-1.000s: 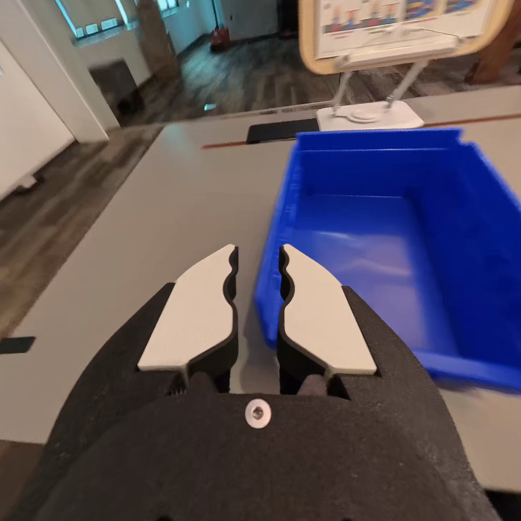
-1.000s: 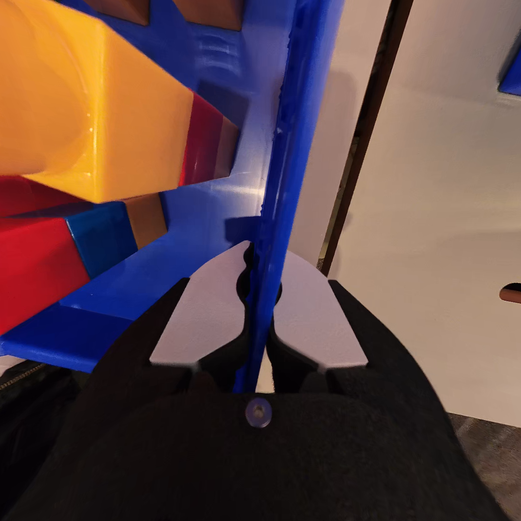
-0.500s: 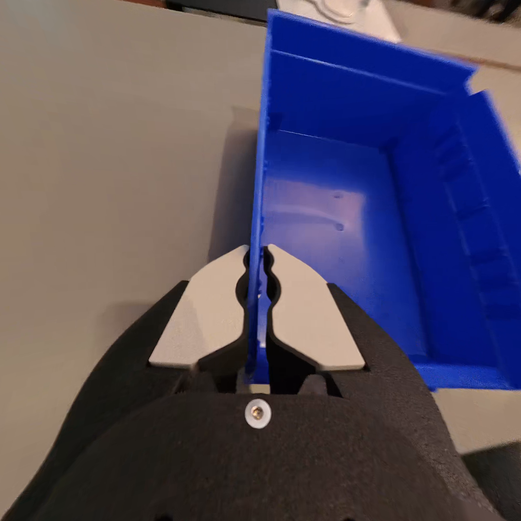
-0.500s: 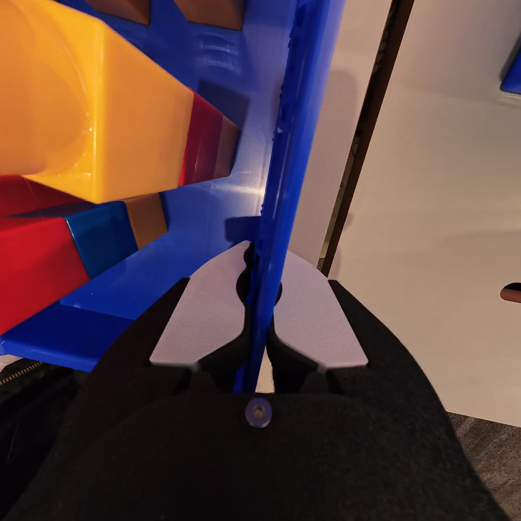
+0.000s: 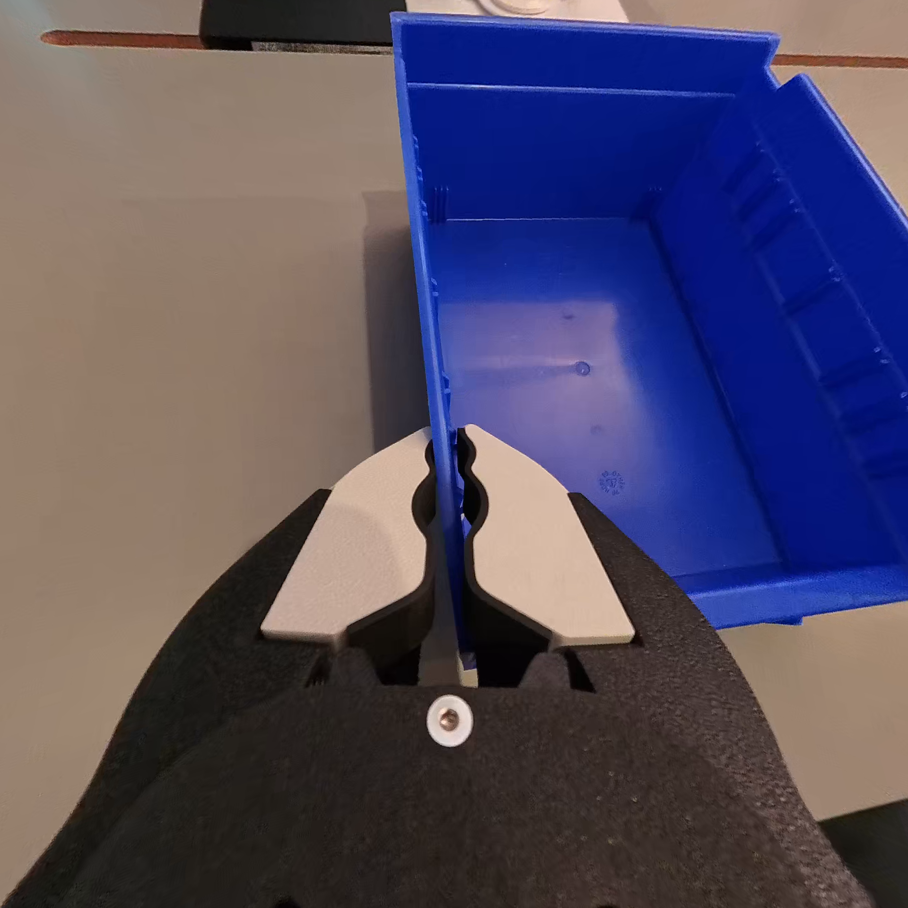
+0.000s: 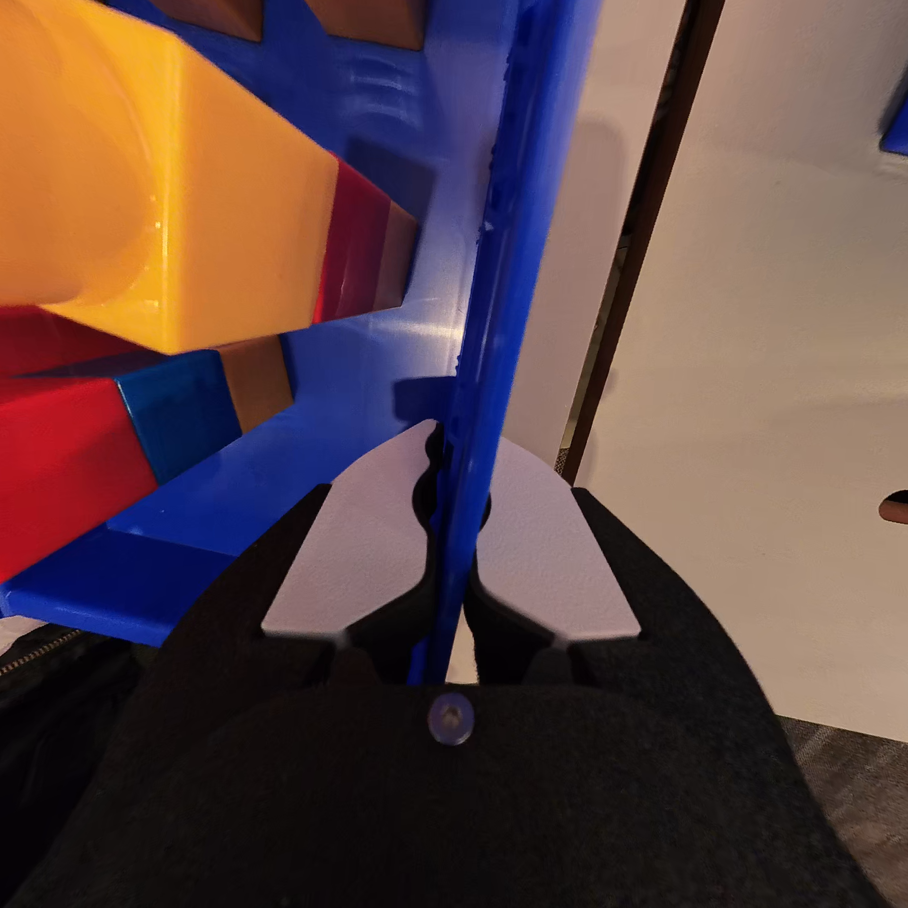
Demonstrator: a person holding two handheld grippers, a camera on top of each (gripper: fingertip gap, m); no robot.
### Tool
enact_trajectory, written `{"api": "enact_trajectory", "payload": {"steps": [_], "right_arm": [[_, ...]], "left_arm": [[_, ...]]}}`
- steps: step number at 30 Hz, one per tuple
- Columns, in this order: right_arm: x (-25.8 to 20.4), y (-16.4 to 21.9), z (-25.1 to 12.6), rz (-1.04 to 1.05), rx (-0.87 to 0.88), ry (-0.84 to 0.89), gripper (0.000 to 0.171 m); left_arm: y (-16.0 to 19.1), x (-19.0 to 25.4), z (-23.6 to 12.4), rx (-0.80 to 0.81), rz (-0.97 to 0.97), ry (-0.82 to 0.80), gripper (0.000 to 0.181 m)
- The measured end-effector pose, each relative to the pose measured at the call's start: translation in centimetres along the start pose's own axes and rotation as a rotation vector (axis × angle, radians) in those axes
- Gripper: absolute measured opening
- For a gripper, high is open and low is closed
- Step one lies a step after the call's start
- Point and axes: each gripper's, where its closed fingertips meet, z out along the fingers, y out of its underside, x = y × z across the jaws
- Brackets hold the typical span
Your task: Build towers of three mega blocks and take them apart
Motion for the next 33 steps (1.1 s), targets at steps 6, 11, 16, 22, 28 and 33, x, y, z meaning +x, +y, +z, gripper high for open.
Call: {"api": "enact_trajectory", "payload": {"steps": [6,11,16,22,28,33], "right_arm": [[-0.1,0.1,0.0,0.025,-0.01,-0.005,0.005],[-0.2,0.2,0.0,0.046,-0.009,-0.004,0.004],[-0.3,0.3,0.0,0.063,-0.01,-0.003,0.004],[-0.4,0.3,0.0,0.08,-0.01,0.001,0.004],[-0.5,0.3,0.0,0.083,-0.007,-0.002,0.004],[-0.4,0.3,0.0,0.085,-0.007,-0.007,0.004]], "left_arm": [[-0.2,3.3,0.8,0.004,0.028,-0.009,0.006],[-0.6,6.6,1.7,0.006,0.08,0.008,0.006],[-0.9,9.1,2.5,0.005,0.082,0.047,0.006],[-0.9,11.0,2.7,0.005,0.125,0.049,0.008],[-1.5,11.0,1.6,0.047,0.123,0.069,0.022],[-2.0,10.4,0.1,0.081,0.131,0.076,0.023]]}}
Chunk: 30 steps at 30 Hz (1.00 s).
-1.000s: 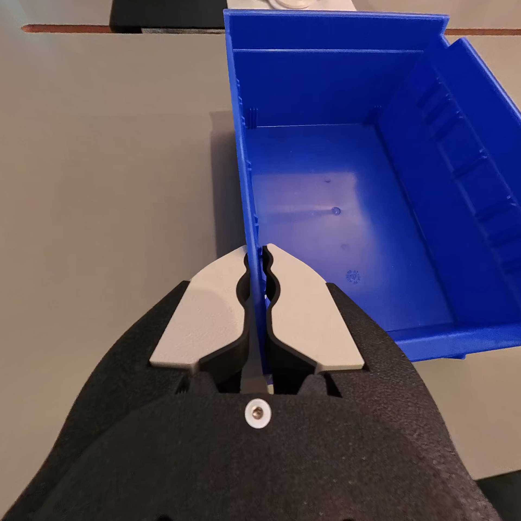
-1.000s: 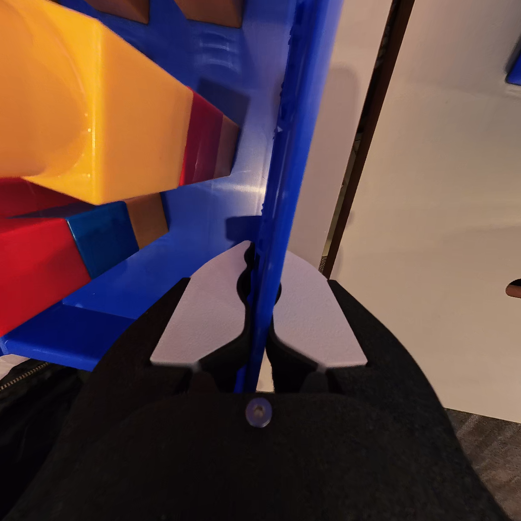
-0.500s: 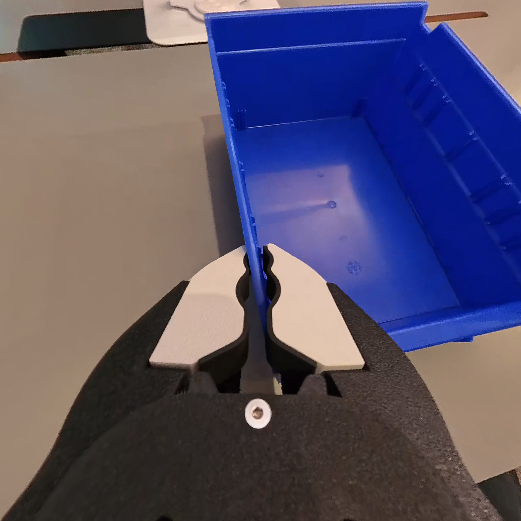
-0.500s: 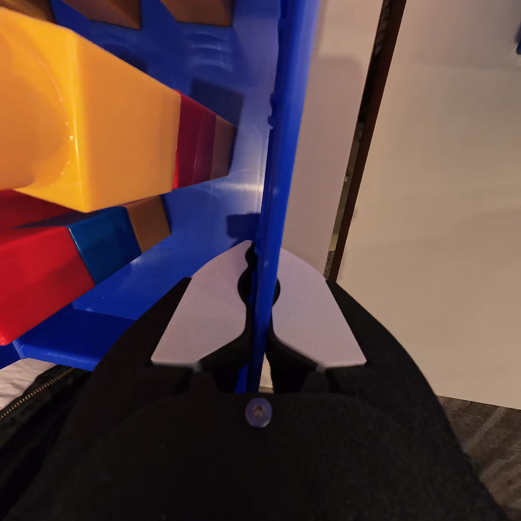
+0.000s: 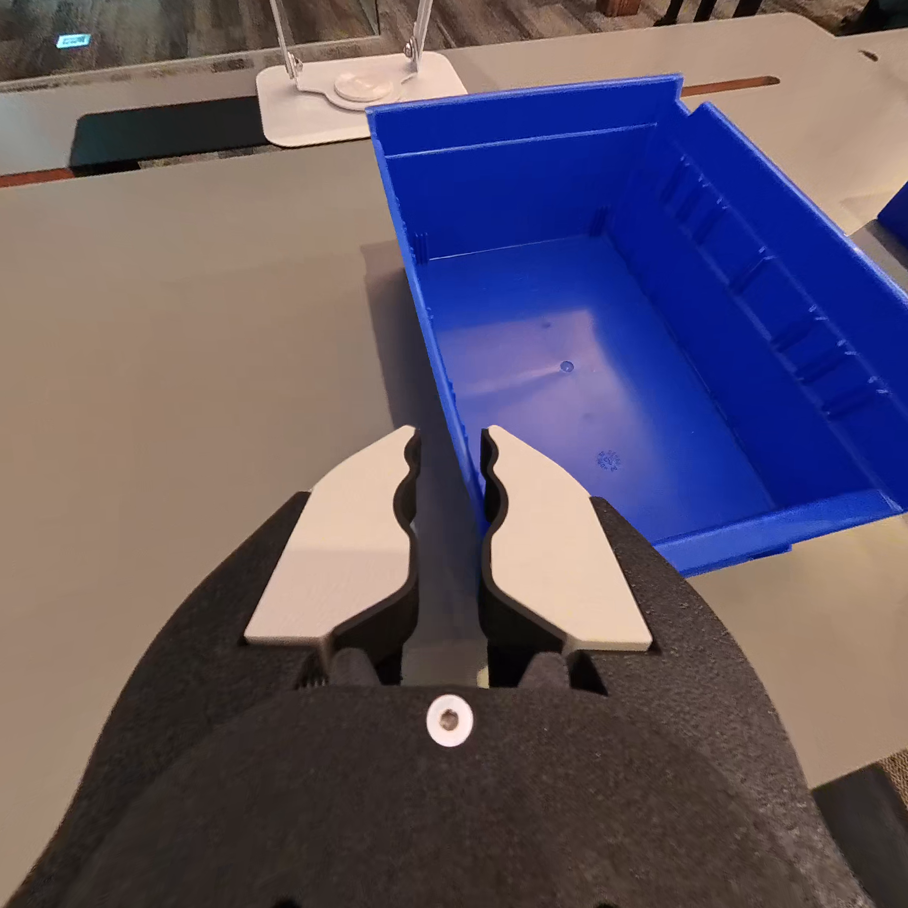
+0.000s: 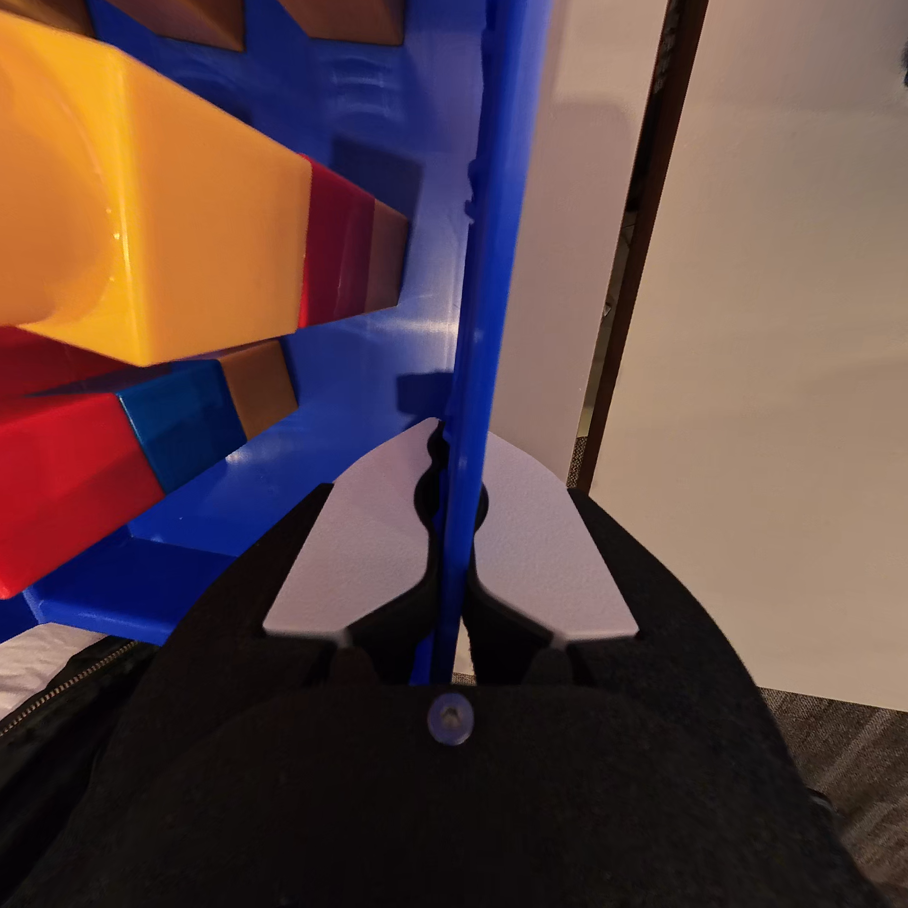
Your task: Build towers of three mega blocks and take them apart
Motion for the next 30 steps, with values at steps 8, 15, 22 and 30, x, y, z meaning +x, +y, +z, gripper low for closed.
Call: {"api": "enact_trajectory", "payload": {"steps": [8,15,22,30], "right_arm": [[0.1,-0.1,0.0,-0.006,0.007,-0.01,0.003],[-0.1,-0.2,-0.2,-0.005,0.009,-0.013,0.004],[-0.7,-0.4,-0.1,-0.016,0.008,-0.027,0.004],[-1.9,-1.1,0.0,-0.04,0.005,-0.031,0.004]], "left_arm": [[-0.3,-1.1,-1.6,0.04,-0.002,0.005,0.02],[-0.1,-2.0,-2.0,0.053,-0.024,0.016,0.019],[0.1,-2.4,-2.3,0.055,-0.036,0.032,0.019],[0.2,-2.9,-2.5,0.064,-0.045,0.04,0.018]]}}
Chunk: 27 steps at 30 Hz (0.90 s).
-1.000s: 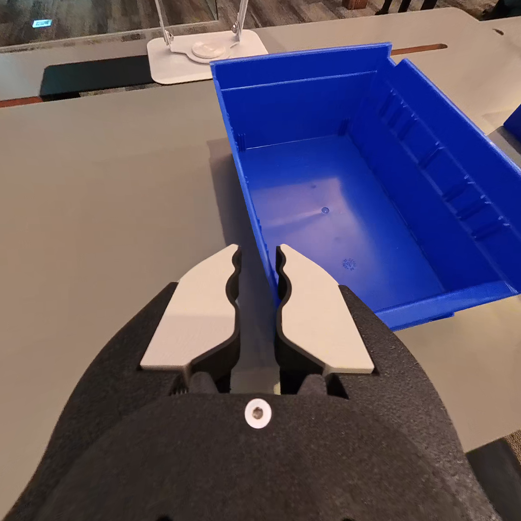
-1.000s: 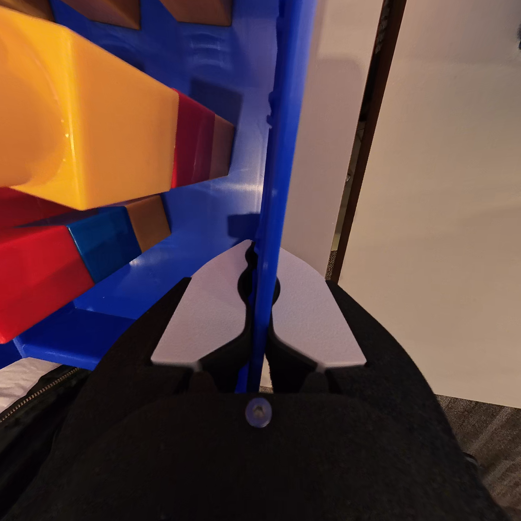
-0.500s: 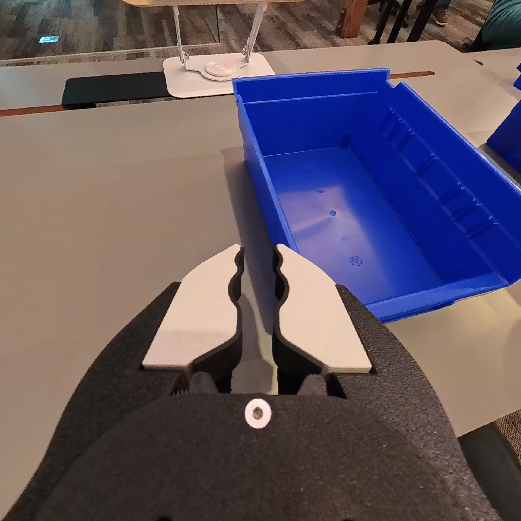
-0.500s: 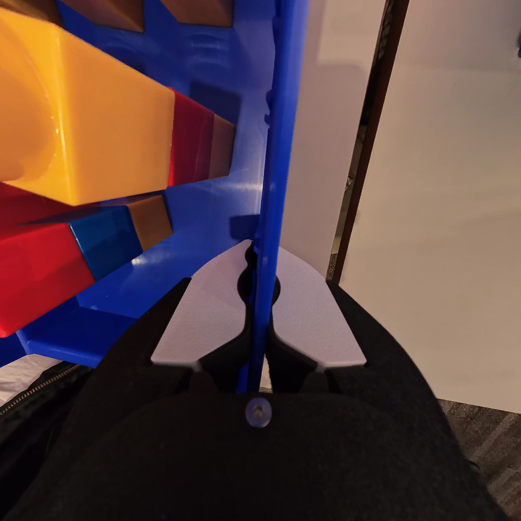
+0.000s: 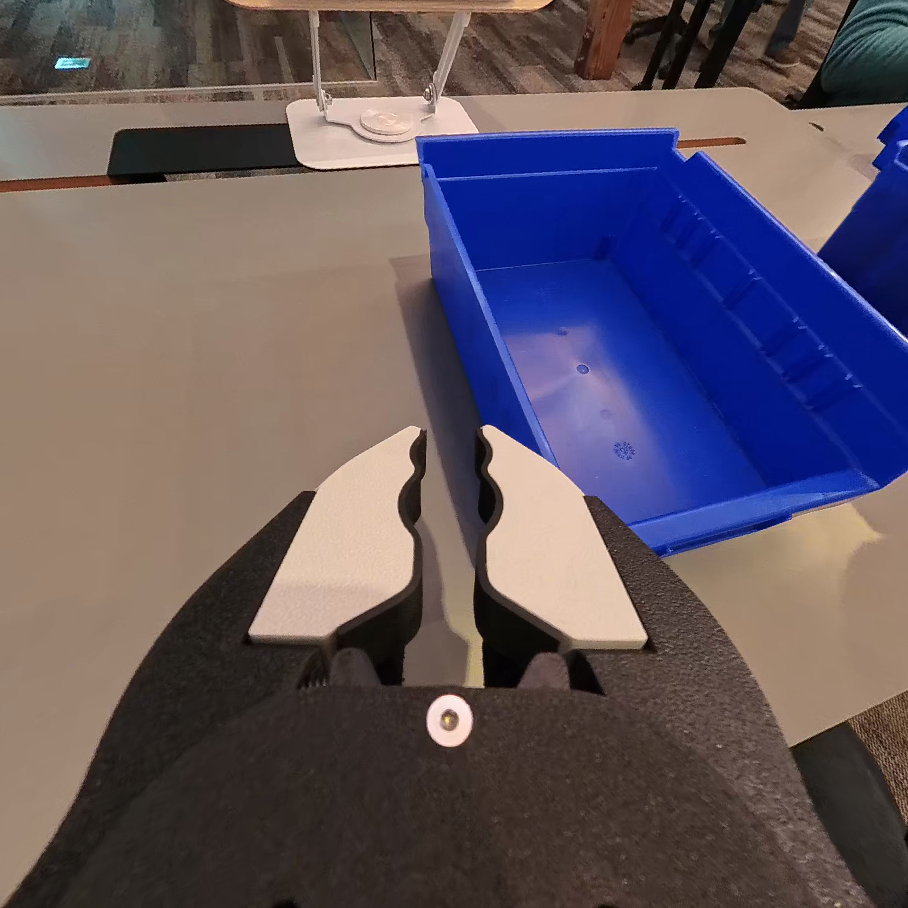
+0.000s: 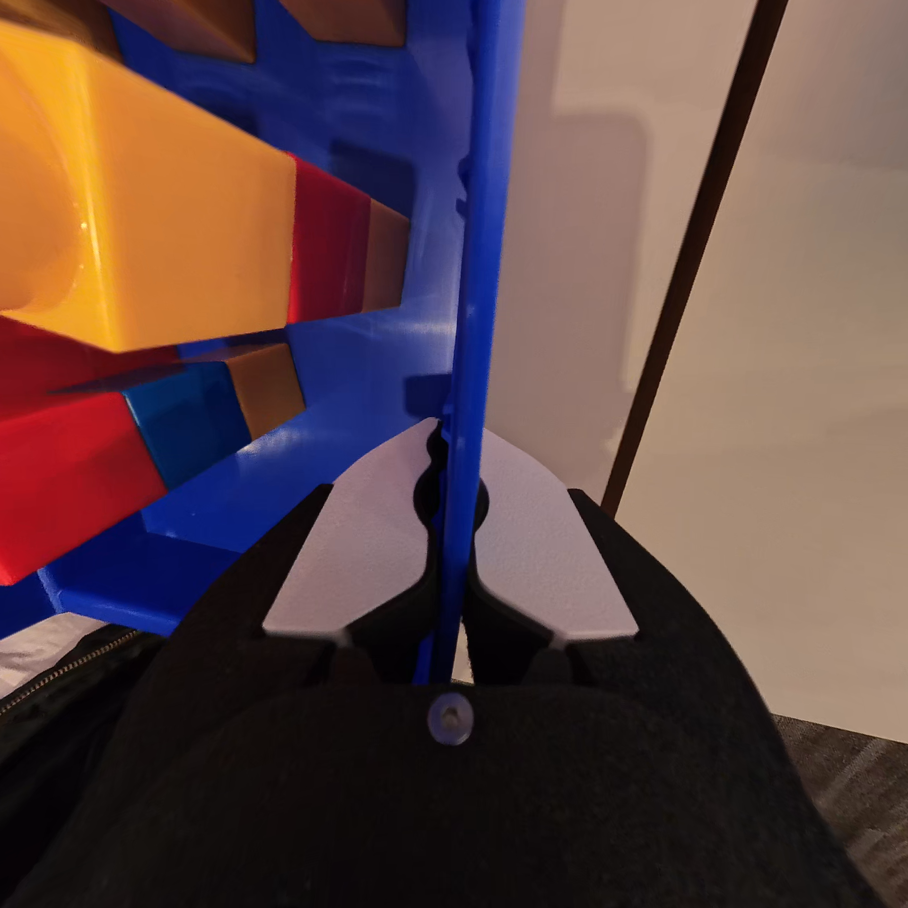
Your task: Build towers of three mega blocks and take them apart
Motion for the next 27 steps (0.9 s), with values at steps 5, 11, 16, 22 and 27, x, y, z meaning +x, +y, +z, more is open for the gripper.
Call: {"api": "enact_trajectory", "payload": {"steps": [5,11,16,22,27], "right_arm": [[-1.1,-0.8,0.1,-0.001,0.014,-0.023,0.004],[-2.8,-2.1,-0.3,-0.003,0.034,-0.06,0.004],[-4.4,-2.9,-2.1,-0.002,0.017,-0.05,0.004],[-8.0,-4.0,-5.2,0.01,0.012,-0.053,0.004],[-12.6,-5.5,-7.9,0.02,0.029,-0.055,0.004]], "left_arm": [[0.1,-0.5,-0.2,0.005,-0.009,0.002,0.018],[0.4,-1.5,-0.4,0.005,-0.021,-0.001,0.018],[0.4,-2.8,-0.8,0.012,-0.034,-0.01,0.018],[0.3,-5.2,-1.9,0.034,-0.063,-0.017,0.018],[1.0,-7.3,-2.8,0.038,-0.089,-0.011,0.018]]}}
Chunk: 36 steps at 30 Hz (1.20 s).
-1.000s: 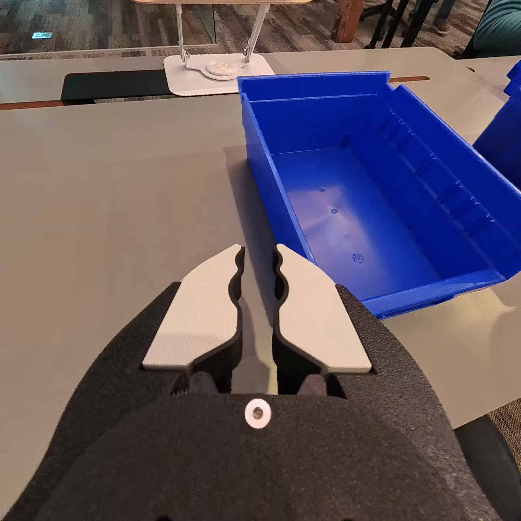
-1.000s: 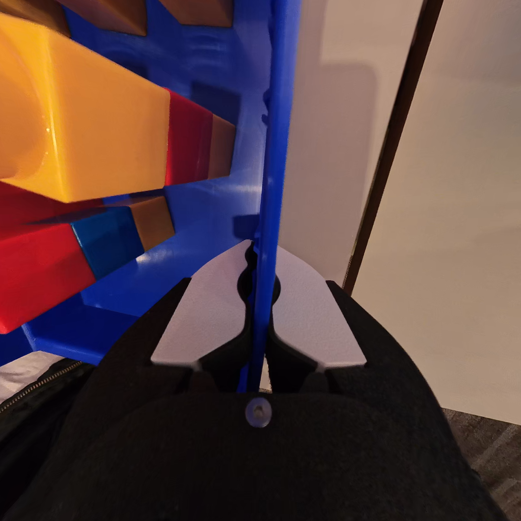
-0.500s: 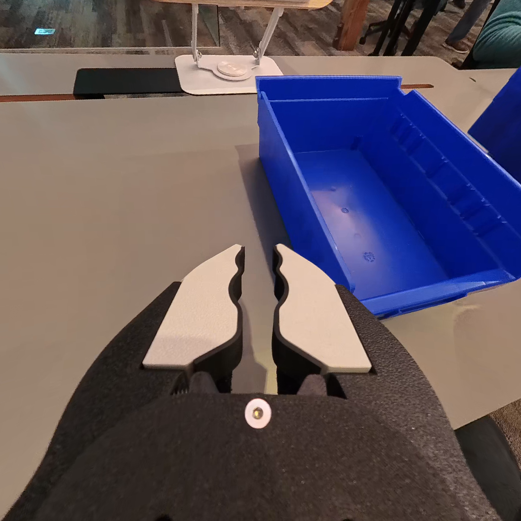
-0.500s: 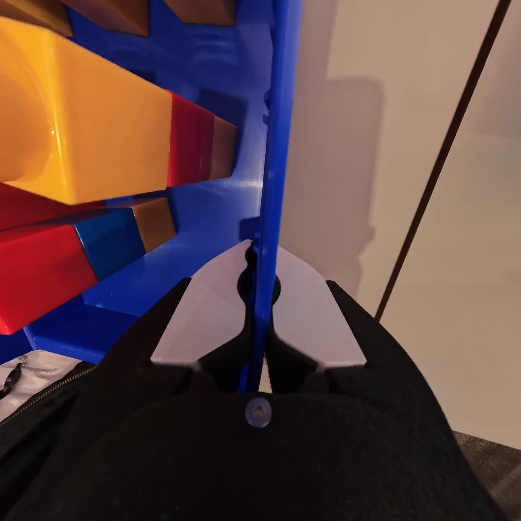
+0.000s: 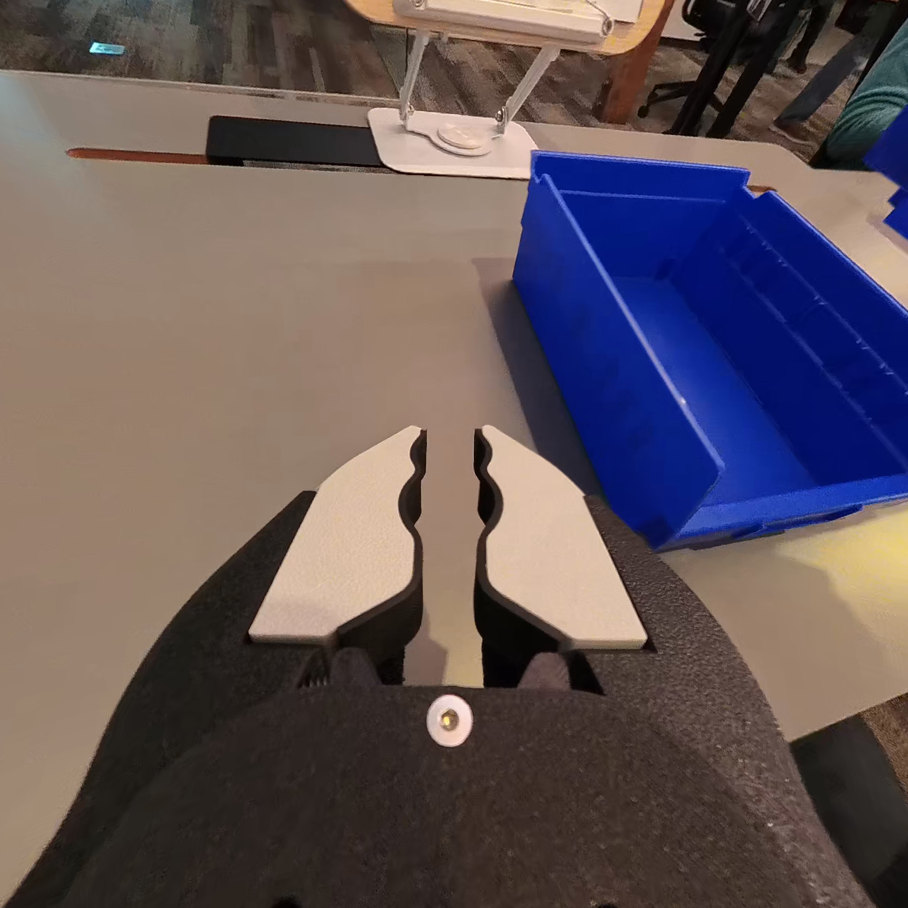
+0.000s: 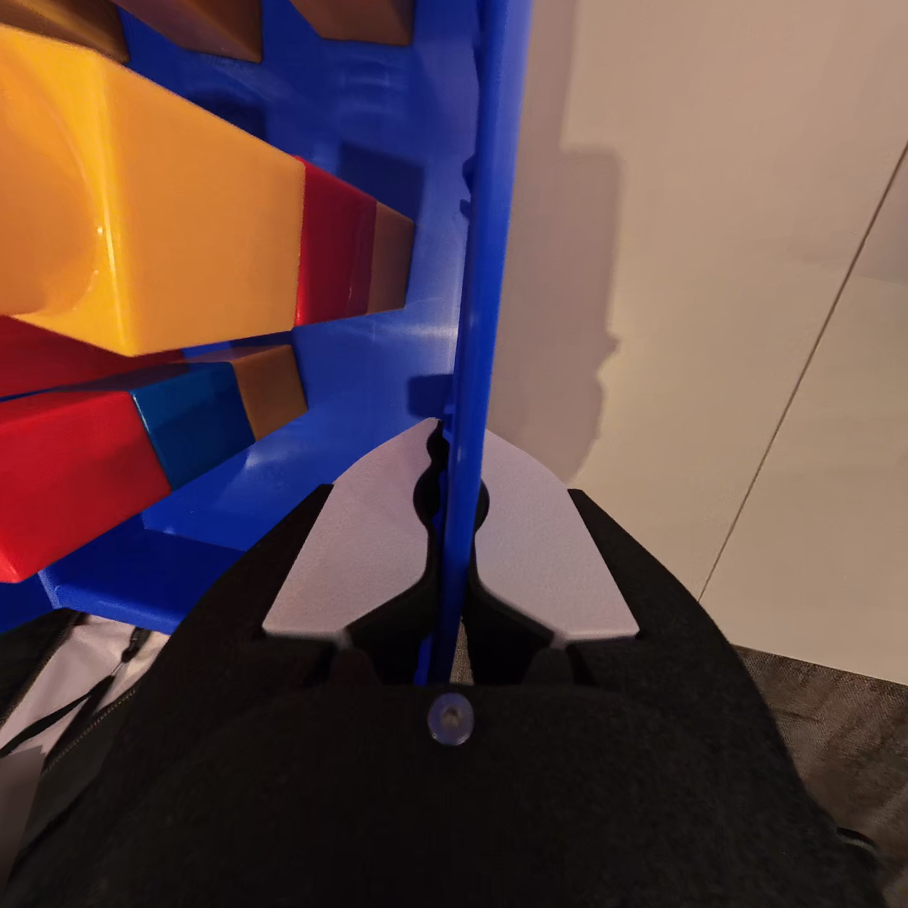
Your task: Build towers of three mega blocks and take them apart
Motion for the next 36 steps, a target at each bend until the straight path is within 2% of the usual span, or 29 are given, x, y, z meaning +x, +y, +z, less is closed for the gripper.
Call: {"api": "enact_trajectory", "payload": {"steps": [6,12,24,36], "right_arm": [[-7.3,-2.1,-2.7,-0.016,0.02,0.002,0.004],[-15.5,-4.1,-3.1,-0.041,0.038,-0.029,0.004],[-30.5,-6.4,0.7,-0.165,-0.006,-0.074,0.004],[-46.4,-7.7,7.0,-0.241,-0.014,-0.147,0.004]], "left_arm": [[0.5,-3.3,-2.1,0.024,-0.042,-0.004,0.017],[1.7,-7.3,-5.0,0.018,-0.065,-0.03,0.017],[4.6,-15.3,-11.0,0.06,-0.159,-0.101,0.015],[5.6,-23.2,-17.5,0.115,-0.183,-0.218,0.015]]}}
